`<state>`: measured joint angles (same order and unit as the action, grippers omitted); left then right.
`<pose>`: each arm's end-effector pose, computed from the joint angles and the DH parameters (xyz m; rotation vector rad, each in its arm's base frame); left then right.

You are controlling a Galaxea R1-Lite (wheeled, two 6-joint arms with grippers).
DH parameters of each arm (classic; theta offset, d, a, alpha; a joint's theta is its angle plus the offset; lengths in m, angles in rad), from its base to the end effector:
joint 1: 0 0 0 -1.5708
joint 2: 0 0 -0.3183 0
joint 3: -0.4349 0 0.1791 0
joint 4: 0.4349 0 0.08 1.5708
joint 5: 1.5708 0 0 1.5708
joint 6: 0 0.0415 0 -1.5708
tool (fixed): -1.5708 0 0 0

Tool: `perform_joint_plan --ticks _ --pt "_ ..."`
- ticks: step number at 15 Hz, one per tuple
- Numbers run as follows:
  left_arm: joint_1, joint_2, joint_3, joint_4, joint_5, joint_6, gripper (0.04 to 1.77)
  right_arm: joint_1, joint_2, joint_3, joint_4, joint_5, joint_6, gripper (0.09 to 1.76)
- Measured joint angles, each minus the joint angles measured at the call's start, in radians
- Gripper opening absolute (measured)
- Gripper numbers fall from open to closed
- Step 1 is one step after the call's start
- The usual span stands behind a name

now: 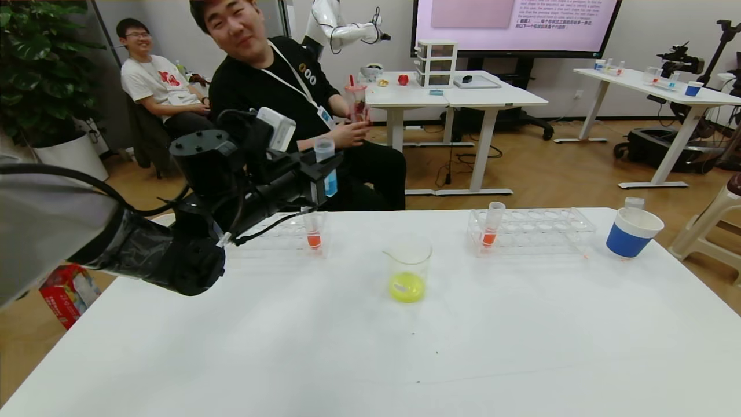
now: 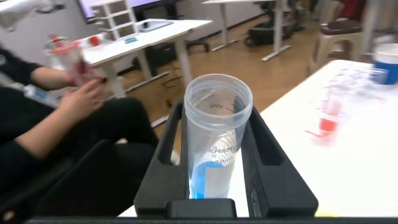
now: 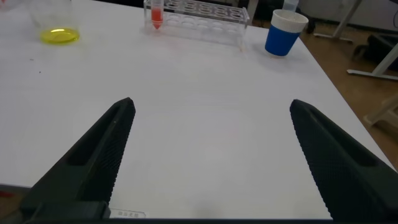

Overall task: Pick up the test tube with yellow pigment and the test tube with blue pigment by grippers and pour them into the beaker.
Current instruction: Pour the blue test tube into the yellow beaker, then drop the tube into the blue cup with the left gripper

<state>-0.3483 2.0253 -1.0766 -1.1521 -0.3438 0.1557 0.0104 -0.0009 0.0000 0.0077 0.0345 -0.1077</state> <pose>0.3828 -0.1539 0.2220 0.1484 -0.2608 -0.6721 -0.0345 0.0011 0.0745 -0.1076 0.0044 0.0452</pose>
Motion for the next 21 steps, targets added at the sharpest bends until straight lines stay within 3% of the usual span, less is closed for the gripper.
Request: perform_joint_plan --ticks 3,8,12,15,19,21 --pt "-0.075 0.014 -0.004 -0.001 -0.079 0.045 0.49 0.0 0.0 0.0 0.0 0.0 0.0 1.74" --pt "-0.136 0.086 -0.011 -0.014 -0.154 0.279 0.49 0.0 0.0 0.0 0.0 0.0 0.0 1.74" --pt "-0.136 0.132 -0.013 -0.021 -0.239 0.51 0.49 0.0 0.0 0.0 0.0 0.0 0.0 1.74" --pt "-0.139 0.15 -0.027 -0.027 -0.257 0.67 0.49 0.0 0.0 0.0 0.0 0.0 0.0 1.74" --pt "-0.142 0.165 -0.059 -0.026 -0.26 0.808 0.49 0.0 0.0 0.0 0.0 0.0 0.0 1.74" --pt "-0.138 0.172 -0.076 -0.021 -0.289 0.857 0.49 0.0 0.0 0.0 0.0 0.0 0.0 1.74"
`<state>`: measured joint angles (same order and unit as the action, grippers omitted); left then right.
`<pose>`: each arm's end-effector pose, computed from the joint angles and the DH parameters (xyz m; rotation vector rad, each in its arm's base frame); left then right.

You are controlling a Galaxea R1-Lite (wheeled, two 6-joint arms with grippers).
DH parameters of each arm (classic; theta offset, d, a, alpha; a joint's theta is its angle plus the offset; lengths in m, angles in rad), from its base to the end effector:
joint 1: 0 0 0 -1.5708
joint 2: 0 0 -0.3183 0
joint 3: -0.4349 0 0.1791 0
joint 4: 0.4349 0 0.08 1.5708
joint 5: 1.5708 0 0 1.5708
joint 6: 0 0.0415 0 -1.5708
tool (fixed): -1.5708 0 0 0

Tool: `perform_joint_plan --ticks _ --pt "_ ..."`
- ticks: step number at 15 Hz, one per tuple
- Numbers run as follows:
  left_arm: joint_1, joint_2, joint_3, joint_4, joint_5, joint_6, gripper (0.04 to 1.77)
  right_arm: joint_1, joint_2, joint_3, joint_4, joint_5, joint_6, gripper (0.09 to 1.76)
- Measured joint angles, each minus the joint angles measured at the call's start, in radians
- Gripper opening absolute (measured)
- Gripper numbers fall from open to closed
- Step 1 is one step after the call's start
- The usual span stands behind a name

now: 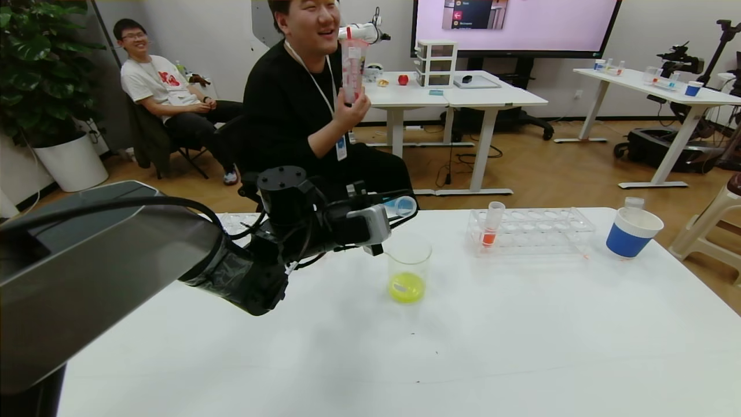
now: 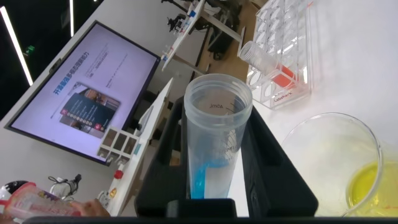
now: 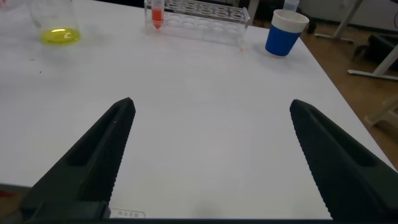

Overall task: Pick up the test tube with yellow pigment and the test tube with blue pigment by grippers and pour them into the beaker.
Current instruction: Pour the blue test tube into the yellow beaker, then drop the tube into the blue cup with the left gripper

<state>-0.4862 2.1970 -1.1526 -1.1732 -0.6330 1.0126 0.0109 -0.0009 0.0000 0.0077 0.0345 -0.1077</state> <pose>0.3828 -0.2301 0.1700 0.9096 -0.6874 -0.9490 -0.0345 0.0011 0.0745 -0.1076 0.0043 0.0457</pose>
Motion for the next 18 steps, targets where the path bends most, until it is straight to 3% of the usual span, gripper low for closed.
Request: perform_joint_plan --ticks 10,18 --pt "0.014 0.067 -0.066 0.0 -0.003 0.287 0.49 0.0 0.0 0.0 0.0 0.0 0.0 1.74" --pt "0.02 0.104 -0.08 -0.004 -0.001 0.443 0.49 0.0 0.0 0.0 0.0 0.0 0.0 1.74"
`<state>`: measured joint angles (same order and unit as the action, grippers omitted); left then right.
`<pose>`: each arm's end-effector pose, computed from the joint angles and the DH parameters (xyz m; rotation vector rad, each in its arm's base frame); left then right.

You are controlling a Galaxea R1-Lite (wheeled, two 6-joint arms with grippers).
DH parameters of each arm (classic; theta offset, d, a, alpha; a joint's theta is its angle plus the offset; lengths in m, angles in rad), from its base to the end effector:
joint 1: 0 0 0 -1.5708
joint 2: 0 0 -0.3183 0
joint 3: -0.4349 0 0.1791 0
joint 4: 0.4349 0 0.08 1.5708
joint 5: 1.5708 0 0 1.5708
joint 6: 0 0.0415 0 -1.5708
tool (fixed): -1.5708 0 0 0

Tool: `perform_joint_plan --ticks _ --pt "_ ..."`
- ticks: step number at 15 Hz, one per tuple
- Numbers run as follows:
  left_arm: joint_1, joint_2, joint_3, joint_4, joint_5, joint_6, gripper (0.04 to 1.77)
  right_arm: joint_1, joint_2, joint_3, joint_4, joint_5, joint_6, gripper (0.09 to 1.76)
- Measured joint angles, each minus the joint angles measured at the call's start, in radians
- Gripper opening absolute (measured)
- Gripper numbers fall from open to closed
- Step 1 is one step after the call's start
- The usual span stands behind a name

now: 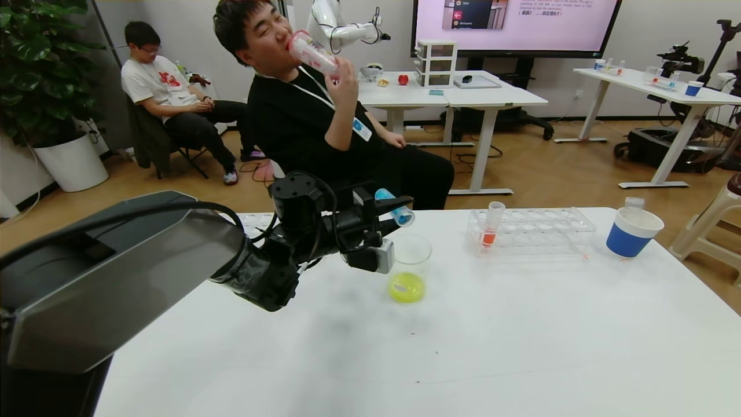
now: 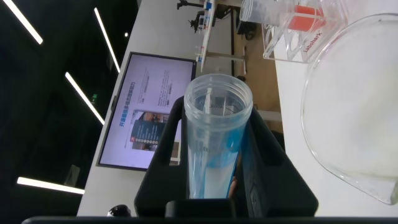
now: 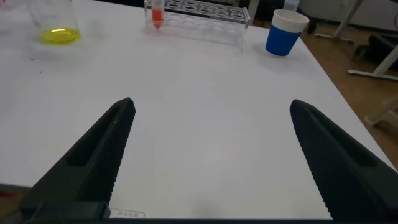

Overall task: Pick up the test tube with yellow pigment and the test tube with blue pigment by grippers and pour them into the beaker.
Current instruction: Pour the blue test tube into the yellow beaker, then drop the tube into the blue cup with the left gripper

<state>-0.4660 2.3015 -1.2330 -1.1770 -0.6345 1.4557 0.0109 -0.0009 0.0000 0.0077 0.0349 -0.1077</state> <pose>0.4084 -0.2329 0.1433 1.3033 -0.8870 -0.8096 -0.0345 0.0011 0.0745 -0.1076 0.0043 0.0461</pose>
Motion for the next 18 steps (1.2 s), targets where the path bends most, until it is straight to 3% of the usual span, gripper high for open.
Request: perform_joint_plan --ticks 7,10,18 --pt "0.009 0.012 -0.005 0.0 0.004 0.099 0.49 0.0 0.0 0.0 0.0 0.0 0.0 1.74" --pt "0.009 0.013 -0.005 -0.001 0.036 0.121 0.49 0.0 0.0 0.0 0.0 0.0 0.0 1.74" --pt "0.007 0.015 -0.01 -0.001 0.037 0.333 0.49 0.0 0.0 0.0 0.0 0.0 0.0 1.74"
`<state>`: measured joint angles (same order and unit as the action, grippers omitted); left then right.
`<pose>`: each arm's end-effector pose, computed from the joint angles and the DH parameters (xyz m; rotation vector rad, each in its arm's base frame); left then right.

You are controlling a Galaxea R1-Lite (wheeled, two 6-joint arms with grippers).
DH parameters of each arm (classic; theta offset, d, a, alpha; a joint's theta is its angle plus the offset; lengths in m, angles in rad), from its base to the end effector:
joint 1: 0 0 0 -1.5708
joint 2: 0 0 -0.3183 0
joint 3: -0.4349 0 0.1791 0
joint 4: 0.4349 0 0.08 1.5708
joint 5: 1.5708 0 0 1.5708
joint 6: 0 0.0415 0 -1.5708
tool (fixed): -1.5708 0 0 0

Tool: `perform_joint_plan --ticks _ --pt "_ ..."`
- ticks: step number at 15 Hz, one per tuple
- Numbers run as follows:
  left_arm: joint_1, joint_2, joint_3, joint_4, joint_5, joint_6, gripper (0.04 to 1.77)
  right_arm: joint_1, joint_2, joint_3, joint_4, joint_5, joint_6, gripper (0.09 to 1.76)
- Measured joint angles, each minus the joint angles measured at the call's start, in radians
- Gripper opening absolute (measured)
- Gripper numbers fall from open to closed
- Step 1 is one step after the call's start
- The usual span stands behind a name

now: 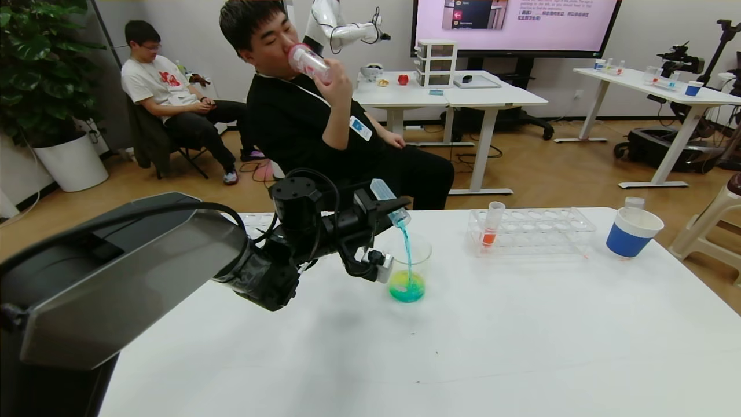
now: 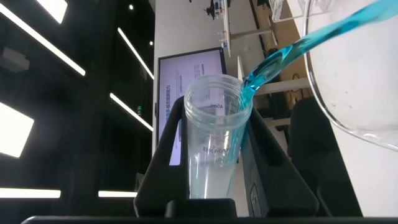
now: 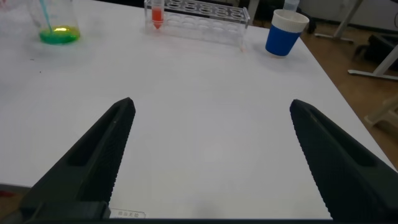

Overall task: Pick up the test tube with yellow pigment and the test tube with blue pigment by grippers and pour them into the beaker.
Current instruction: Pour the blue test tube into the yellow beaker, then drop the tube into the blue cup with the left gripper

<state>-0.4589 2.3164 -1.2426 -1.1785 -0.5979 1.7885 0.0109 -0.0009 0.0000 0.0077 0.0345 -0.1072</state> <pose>0.4141 -0.2306 0.1390 1.6059 -1.0121 -0.6534 -0.0345 0.0011 0.0745 -0.1071 0.0044 0.0457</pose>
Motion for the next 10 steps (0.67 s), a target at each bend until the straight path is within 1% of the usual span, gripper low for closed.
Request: perform_joint_plan --ticks 4,6,10 --pt "-0.005 -0.003 0.003 0.001 -0.017 0.139 0.49 0.0 0.0 0.0 0.0 0.0 0.0 1.74" --pt "-0.01 -0.003 0.01 0.001 -0.021 0.153 0.49 0.0 0.0 0.0 0.0 0.0 0.0 1.74" --pt "-0.013 -0.005 0.013 0.001 -0.021 0.15 0.49 0.0 0.0 0.0 0.0 0.0 0.0 1.74"
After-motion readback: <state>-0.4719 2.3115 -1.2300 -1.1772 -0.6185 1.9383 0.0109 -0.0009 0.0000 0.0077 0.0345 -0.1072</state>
